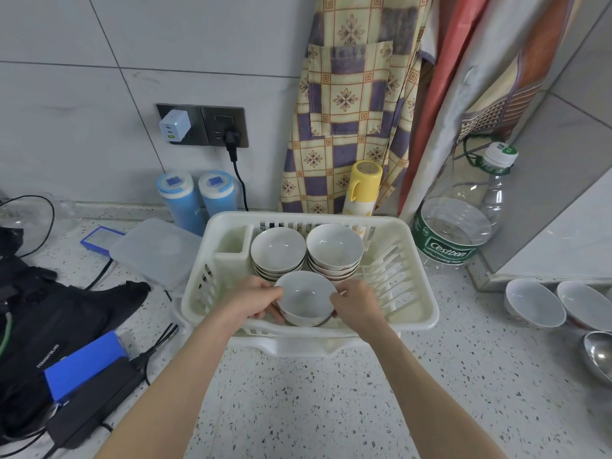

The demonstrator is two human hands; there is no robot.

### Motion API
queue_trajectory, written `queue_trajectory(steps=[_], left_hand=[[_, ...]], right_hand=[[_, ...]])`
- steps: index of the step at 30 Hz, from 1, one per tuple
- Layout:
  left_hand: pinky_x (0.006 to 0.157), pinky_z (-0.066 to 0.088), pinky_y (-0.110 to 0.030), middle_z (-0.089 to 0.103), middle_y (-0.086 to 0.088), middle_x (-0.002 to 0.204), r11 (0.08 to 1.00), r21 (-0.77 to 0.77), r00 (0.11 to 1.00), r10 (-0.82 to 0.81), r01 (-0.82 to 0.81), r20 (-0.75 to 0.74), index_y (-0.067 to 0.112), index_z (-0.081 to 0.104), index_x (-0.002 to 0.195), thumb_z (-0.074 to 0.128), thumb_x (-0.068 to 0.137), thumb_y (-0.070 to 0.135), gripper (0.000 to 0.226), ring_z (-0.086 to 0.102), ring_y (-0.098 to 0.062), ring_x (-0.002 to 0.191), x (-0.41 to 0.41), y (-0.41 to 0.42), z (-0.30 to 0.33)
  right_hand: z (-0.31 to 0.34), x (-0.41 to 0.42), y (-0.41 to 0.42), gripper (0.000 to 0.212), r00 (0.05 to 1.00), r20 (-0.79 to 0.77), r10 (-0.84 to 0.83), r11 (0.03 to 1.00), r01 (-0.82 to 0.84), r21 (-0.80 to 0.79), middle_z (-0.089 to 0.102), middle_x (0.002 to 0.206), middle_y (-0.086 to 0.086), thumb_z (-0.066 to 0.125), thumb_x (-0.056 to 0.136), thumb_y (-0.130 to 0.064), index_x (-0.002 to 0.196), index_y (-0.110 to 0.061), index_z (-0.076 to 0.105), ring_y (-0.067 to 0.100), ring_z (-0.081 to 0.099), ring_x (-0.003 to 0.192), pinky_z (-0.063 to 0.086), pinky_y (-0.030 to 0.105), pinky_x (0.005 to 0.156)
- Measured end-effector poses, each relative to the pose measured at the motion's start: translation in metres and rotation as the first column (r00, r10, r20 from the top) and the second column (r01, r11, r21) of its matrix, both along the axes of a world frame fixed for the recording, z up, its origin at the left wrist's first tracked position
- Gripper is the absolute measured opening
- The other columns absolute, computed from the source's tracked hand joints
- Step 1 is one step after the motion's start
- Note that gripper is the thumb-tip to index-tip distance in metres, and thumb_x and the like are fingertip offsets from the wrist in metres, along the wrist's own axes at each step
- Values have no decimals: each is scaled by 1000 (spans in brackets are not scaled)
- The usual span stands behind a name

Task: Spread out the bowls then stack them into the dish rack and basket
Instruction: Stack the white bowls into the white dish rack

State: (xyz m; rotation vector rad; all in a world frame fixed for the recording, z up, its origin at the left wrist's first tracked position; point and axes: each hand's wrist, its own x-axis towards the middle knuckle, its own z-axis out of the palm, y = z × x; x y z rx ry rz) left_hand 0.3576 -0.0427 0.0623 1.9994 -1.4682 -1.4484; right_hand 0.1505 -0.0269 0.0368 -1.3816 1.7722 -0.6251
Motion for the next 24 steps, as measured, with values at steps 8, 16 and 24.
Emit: queue_trajectory(steps=[8,16,24], left_hand=[[39,30,-17,72,-6,59,998,-9,990,-57,59,130,11,62,68,59,87,10,19,43,-8,33,-3,-8,-12],[48,33,-24,63,-3,64,982,-95,928,-121,164,352,13,59,69,61,84,14,16,51,-13,53,-8,-6,-17],[53,39,-24,77,-6,85,970,-107,903,-158,217,400,14,62,74,64,83,14,10,62,-16,68,-10,-6,-21]], right_hand=[[2,10,-4,13,980,-199,9,998,3,61,48,60,14,48,72,-6,59,-6,45,20,37,56,26,26,47],[1,11,-4,32,966,-257,38,995,-13,99,69,95,15,48,79,-7,106,0,64,32,66,89,45,31,63],[-2,11,-5,33,949,-307,74,993,-42,110,56,92,5,45,86,-9,117,-9,57,25,53,84,40,29,69]])
